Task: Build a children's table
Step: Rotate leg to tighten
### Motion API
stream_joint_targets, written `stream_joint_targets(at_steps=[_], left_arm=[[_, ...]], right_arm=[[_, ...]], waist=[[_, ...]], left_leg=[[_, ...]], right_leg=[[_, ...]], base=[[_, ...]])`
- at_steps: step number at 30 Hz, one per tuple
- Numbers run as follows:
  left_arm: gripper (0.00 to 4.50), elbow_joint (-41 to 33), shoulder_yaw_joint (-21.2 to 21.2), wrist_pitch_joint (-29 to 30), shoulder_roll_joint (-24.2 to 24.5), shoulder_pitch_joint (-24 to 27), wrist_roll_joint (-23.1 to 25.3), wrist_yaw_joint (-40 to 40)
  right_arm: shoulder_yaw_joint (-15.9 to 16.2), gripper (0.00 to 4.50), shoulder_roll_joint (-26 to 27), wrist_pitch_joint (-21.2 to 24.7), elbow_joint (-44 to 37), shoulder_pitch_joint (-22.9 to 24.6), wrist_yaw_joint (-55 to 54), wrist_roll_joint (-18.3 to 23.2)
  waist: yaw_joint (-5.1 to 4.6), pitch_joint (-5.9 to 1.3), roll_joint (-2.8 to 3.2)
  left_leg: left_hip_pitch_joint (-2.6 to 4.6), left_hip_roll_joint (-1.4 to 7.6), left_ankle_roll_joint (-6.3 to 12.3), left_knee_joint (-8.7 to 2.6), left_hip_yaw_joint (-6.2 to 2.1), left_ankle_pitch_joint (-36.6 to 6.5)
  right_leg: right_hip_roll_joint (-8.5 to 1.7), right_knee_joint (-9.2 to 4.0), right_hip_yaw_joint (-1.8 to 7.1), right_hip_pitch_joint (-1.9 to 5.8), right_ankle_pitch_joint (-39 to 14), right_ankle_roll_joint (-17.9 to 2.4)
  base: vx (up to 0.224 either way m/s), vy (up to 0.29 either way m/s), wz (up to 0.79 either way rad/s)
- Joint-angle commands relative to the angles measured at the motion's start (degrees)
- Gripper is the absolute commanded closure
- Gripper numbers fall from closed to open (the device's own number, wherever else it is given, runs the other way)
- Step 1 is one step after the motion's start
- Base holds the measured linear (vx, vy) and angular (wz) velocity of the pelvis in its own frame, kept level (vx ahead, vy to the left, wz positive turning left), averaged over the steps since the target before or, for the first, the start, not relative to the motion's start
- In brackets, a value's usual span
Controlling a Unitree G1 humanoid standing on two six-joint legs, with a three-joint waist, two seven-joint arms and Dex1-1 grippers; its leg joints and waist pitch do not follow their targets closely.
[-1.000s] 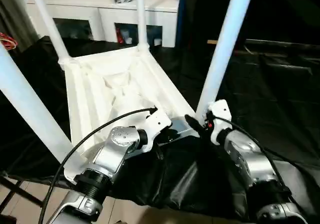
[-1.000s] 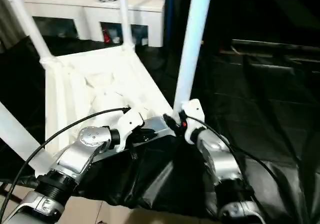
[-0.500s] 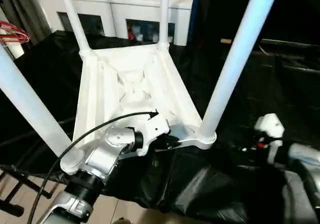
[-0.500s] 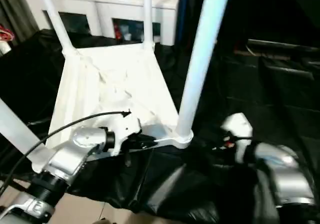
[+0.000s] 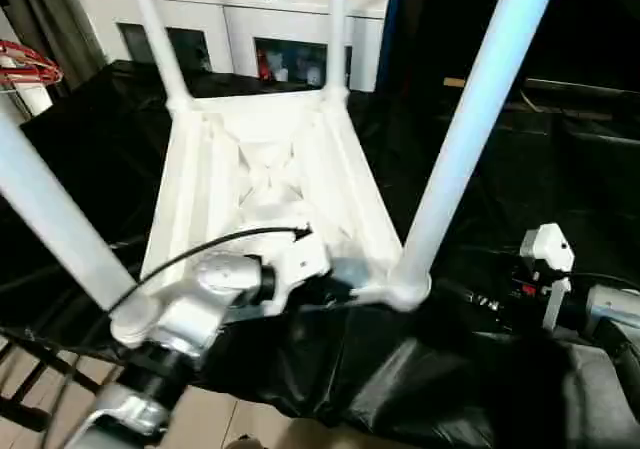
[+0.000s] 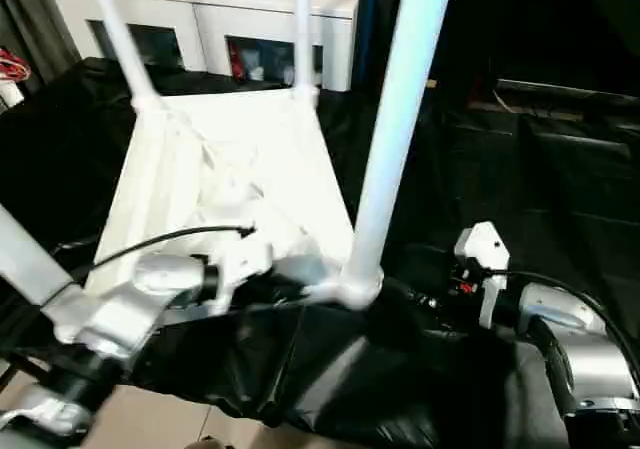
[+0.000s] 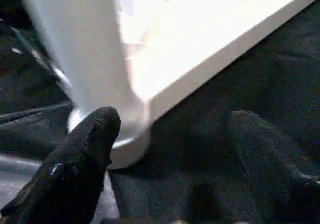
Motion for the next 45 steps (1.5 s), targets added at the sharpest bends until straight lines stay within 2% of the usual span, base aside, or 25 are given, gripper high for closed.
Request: stream_joint_targets(at_steps=[1,3,5,7,8,9,11,13,19,20,24,25,26,29,30,31,32,34,35,36,37,38,40,43,45], left_arm=[[4.50,-1.33,-1.22,-3.17,-0.72,-0.33,-3.45,-4.55],[4.50,0.25,-1.69,-5.24,-0.49,-1.19,-3.45,-6.40],[4.50,1.23,-1.97,-6.60,-0.48,-1.75,-3.18,-6.94],[4.50,3.52,-2.02,-9.38,-0.85,-2.96,-4.38,-9.75],[4.50,4.07,-1.97,-10.43,-1.09,-3.28,-4.84,-10.70],[4.50,4.41,-1.95,-11.03,-1.50,-3.63,-5.48,-11.98],[4.50,4.79,-2.14,-11.83,-1.88,-4.07,-6.09,-13.65],[4.50,5.26,-2.44,-12.44,-2.07,-4.51,-6.35,-15.12],[4.50,8.38,-2.42,-16.00,-1.72,-5.69,-6.33,-18.16],[4.50,8.47,-2.33,-16.15,-1.67,-5.64,-6.48,-18.46],[4.50,8.84,-1.40,-18.39,-1.30,-5.69,-5.93,-17.00],[4.23,9.47,-0.77,-19.61,-1.21,-5.88,-5.50,-15.63],[4.06,9.47,-0.77,-19.61,-1.21,-5.88,-5.50,-15.63],[3.90,9.85,0.87,-20.19,-0.66,-5.81,-6.25,-14.94],[3.70,8.55,2.55,-20.23,0.41,-4.77,-7.48,-14.88],[3.61,8.08,2.83,-20.05,0.55,-4.42,-7.76,-14.80],[3.55,6.75,3.58,-19.49,0.92,-3.44,-8.50,-14.53],[3.46,3.34,5.22,-17.76,1.39,-1.22,-9.98,-13.02],[3.34,-0.52,6.92,-15.13,1.72,1.10,-11.40,-10.23],[3.19,-0.64,6.98,-15.04,1.73,1.17,-11.44,-10.14],[3.06,-4.31,10.78,-12.08,0.68,4.28,-10.57,-0.55],[3.06,-4.36,10.86,-12.03,0.65,4.33,-10.53,-0.34],[2.96,-5.94,15.34,-11.12,-2.06,6.78,-7.16,12.29],[2.61,-9.63,18.85,-5.79,-5.94,10.11,-4.79,23.90],[2.61,-15.44,21.50,-0.24,-10.31,13.92,-4.31,32.86]], right_arm=[[-2.33,0.65,-1.29,0.64,-1.24,1.38,-0.35,1.53],[-5.00,0.65,-2.32,0.87,-0.74,3.27,-0.97,2.31],[-6.29,0.65,-2.71,0.64,-0.07,4.01,-1.67,2.35],[-9.26,0.65,-2.61,-0.88,1.59,5.38,-5.08,1.60],[-9.88,0.65,-2.33,-1.12,1.72,5.57,-6.21,1.46],[-10.78,0.65,-1.60,-1.46,1.49,5.82,-7.97,1.58],[-11.65,0.65,-0.72,-1.82,1.18,6.13,-10.03,1.59],[-12.19,0.65,0.24,-2.15,0.68,6.53,-12.11,1.49],[-12.20,0.65,4.34,-0.50,-4.42,8.72,-16.08,2.41],[-12.21,0.65,4.66,-0.49,-4.70,8.91,-16.55,2.52],[-12.75,0.65,6.65,-0.50,-4.96,8.24,-20.17,2.76],[-12.90,0.62,7.54,-0.54,-4.89,7.46,-22.36,2.55],[-12.90,0.62,7.54,-0.54,-4.89,7.46,-22.36,2.55],[-13.51,0.36,9.23,1.12,-4.76,5.64,-25.20,3.70],[-13.69,0.30,10.65,3.30,-5.83,4.53,-27.53,4.24],[-13.62,0.26,10.80,3.40,-6.06,4.54,-27.81,4.18],[-13.41,0.16,11.19,3.57,-6.63,4.59,-28.55,3.94],[-13.06,0.01,11.67,3.43,-7.76,4.99,-29.72,3.29],[-13.12,0.00,12.00,3.63,-9.45,5.46,-31.19,3.21],[-13.13,0.00,12.01,3.64,-9.51,5.47,-31.24,3.21],[-13.21,0.00,12.72,2.68,-12.79,6.42,-34.20,1.62],[-13.21,0.00,12.74,2.65,-12.85,6.43,-34.26,1.58],[-12.43,0.00,13.74,1.47,-16.07,7.42,-38.36,-2.24],[-8.58,0.00,13.20,5.87,-19.62,9.56,-42.81,-8.81],[-4.34,0.00,15.20,9.99,-23.46,12.40,-44.36,-9.48]], waist=[[0.17,-3.35,-1.73],[0.74,-3.37,-1.35],[1.29,-3.29,-1.59],[1.67,-3.19,-0.83],[1.60,-3.24,-1.20],[1.66,-3.16,-0.18],[1.50,-3.16,-0.82],[1.48,-3.11,0.03],[1.38,-3.19,-0.64],[1.37,-3.20,-0.35],[1.07,-3.16,-0.51],[0.91,-3.17,-0.46],[0.72,-3.11,-1.16],[0.38,-3.17,-1.02],[0.07,-3.07,-1.44],[0.08,-3.06,-1.31],[-0.11,-3.02,-1.91],[-0.22,-3.03,-1.86],[-0.46,-3.14,-2.18],[-0.45,-3.34,-2.06],[-0.68,-3.10,-2.53],[-0.69,-3.07,-2.85],[-0.68,-2.92,-2.51],[-1.02,-2.69,-2.70],[-1.12,-2.46,-2.63]], left_leg=[[0.31,0.20,5.62,-3.10,0.77,-9.39],[0.40,0.23,5.68,-3.06,0.82,-9.54],[0.55,0.25,5.51,-3.02,0.94,-10.37],[0.68,0.10,4.46,-3.13,1.02,-11.76],[0.51,0.06,3.99,-3.16,0.97,-12.24],[0.47,-0.02,3.53,-3.29,0.81,-13.15],[0.68,-0.01,2.95,-3.28,0.89,-14.77],[0.78,-0.03,2.58,-3.30,0.88,-15.57],[0.20,-0.09,3.32,-3.27,0.86,-13.85],[0.19,0.05,3.30,-3.40,0.70,-13.66],[0.26,0.05,2.99,-3.45,0.75,-13.88],[0.29,0.03,2.80,-3.45,0.74,-14.15],[0.20,-0.02,2.80,-3.45,0.81,-13.96],[0.11,-0.12,2.63,-3.52,0.72,-13.01],[0.18,0.01,2.51,-3.57,0.76,-13.14],[0.06,-0.03,2.36,-3.62,0.68,-13.00],[-0.08,-0.07,2.46,-3.65,0.76,-13.05],[-0.19,0.12,2.17,-3.77,0.57,-12.75],[0.32,0.13,2.08,-3.66,0.76,-13.43],[0.30,0.26,1.98,-3.51,0.68,-12.43],[0.11,0.18,2.58,-3.53,0.86,-11.72],[-0.04,0.24,2.62,-3.47,0.85,-11.73],[0.28,0.13,2.30,-3.52,0.87,-13.07],[0.21,0.29,0.59,-3.73,0.78,-13.84],[0.04,0.14,0.51,-3.91,0.64,-15.50]], right_leg=[[-1.88,-3.04,1.40,2.74,-11.10,-11.87],[-1.94,-3.03,1.44,2.64,-11.49,-11.78],[-1.95,-3.30,1.53,2.53,-12.65,-11.34],[-1.93,-3.70,1.65,2.31,-15.12,-10.37],[-1.88,-3.55,1.62,2.50,-15.28,-10.21],[-1.95,-3.66,1.63,2.45,-17.04,-9.70],[-1.99,-4.01,1.69,2.27,-19.35,-8.99],[-1.87,-4.06,1.78,2.08,-19.50,-9.21],[-1.84,-3.96,1.80,2.45,-19.52,-8.24],[-1.97,-3.83,1.80,2.38,-19.82,-8.12],[-2.00,-3.83,1.83,2.16,-20.56,-7.94],[-1.96,-3.88,1.83,2.13,-20.42,-7.93],[-1.89,-3.89,1.80,2.18,-20.18,-7.79],[-2.12,-3.56,1.78,2.26,-19.83,-8.13],[-1.99,-3.52,1.79,2.24,-18.55,-8.63],[-1.97,-3.30,1.78,2.33,-18.14,-8.65],[-1.90,-3.39,1.74,2.41,-18.12,-8.36],[-2.25,-3.06,1.76,2.52,-18.11,-7.99],[-1.96,-3.33,1.84,2.16,-18.25,-7.82],[-2.04,-2.76,1.94,2.36,-15.59,-8.46],[-1.67,-2.78,1.91,2.23,-13.55,-8.89],[-1.68,-2.54,1.88,2.35,-13.02,-8.93],[-1.75,-3.14,1.87,2.10,-15.95,-7.98],[-1.33,-3.22,1.93,2.31,-15.98,-6.31],[-1.31,-3.58,1.94,2.30,-16.98,-5.69]], base=[[0.000,0.000,0.00],[0.000,0.000,0.00],[0.000,0.000,0.00],[0.000,0.000,0.00],[0.000,0.000,0.00],[0.000,0.000,0.00],[0.000,0.000,0.00],[0.000,0.000,0.00],[0.000,0.000,0.00],[0.000,0.000,0.00],[0.000,0.000,0.00],[0.000,0.000,0.00],[0.000,0.000,0.00],[0.000,0.000,0.00],[0.000,0.000,0.00],[0.000,0.000,0.00],[0.000,0.000,0.00],[0.000,0.000,0.00],[0.000,0.000,0.00],[0.000,0.000,0.00],[0.000,0.000,0.00],[0.000,0.000,0.00],[0.000,0.000,0.00],[0.000,0.000,0.00],[0.000,0.000,0.00]])
